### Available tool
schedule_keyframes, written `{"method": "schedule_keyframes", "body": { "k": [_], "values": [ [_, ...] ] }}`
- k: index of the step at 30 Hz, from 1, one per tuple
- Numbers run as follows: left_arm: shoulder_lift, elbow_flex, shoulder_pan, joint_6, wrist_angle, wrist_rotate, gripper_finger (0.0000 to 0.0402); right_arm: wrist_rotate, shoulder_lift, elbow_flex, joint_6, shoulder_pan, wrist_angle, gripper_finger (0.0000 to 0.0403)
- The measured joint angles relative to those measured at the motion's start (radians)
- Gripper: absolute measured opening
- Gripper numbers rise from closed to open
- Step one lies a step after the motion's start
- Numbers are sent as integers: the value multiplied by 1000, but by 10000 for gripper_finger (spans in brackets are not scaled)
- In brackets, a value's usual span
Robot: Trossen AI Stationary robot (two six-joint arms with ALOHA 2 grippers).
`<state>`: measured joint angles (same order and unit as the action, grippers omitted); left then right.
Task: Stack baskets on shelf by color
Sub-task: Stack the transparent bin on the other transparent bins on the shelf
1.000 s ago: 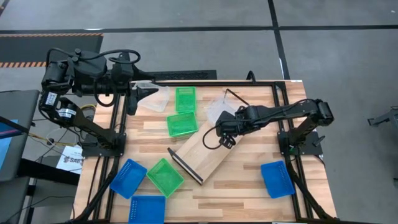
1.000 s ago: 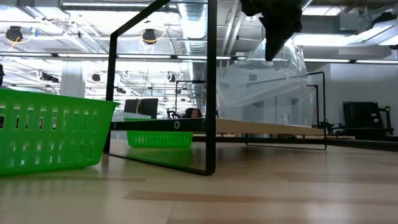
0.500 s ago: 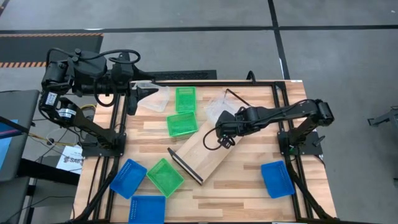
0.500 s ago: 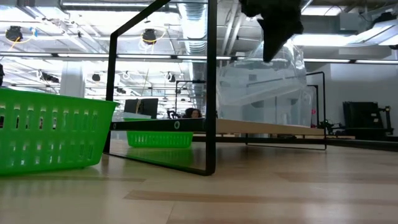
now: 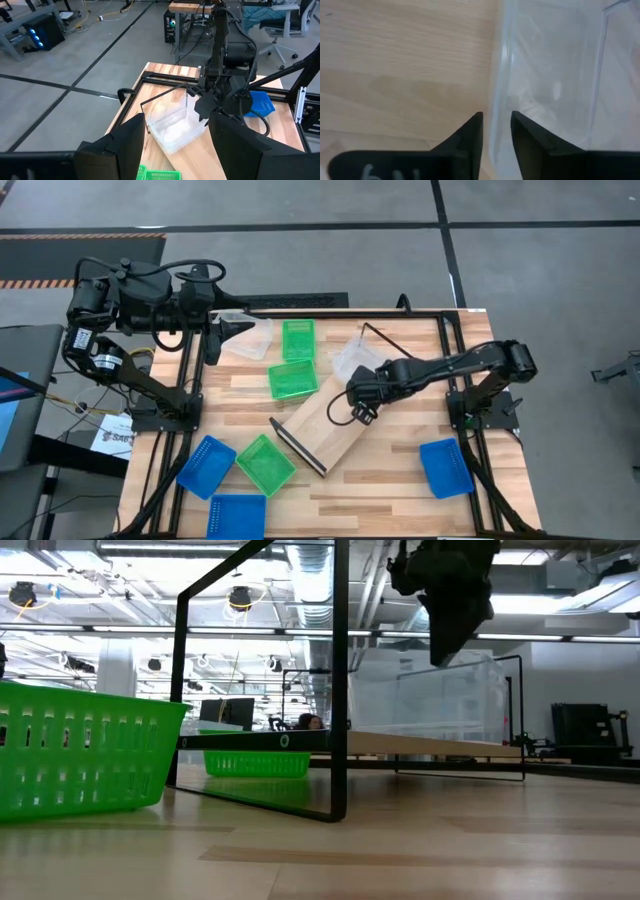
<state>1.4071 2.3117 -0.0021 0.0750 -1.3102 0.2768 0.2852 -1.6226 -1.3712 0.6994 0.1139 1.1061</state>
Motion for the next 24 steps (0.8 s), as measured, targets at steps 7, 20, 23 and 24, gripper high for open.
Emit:
{"method": "schedule_keyframes", "body": {
  "k": [7,20,23,24],
  "values": [
    [0,0,0,5,0,0,210,0,31,-52,-55,-1,26,182],
    [101,-228,168,40,-138,47,191,34,259,-176,-82,-52,-66,194],
    [73,-405,294,-28,-90,-131,181,36,305,-176,-98,-47,-103,195],
    [56,-465,333,-54,-63,-179,178,36,316,-176,-100,-43,-103,196]
  ]
}}
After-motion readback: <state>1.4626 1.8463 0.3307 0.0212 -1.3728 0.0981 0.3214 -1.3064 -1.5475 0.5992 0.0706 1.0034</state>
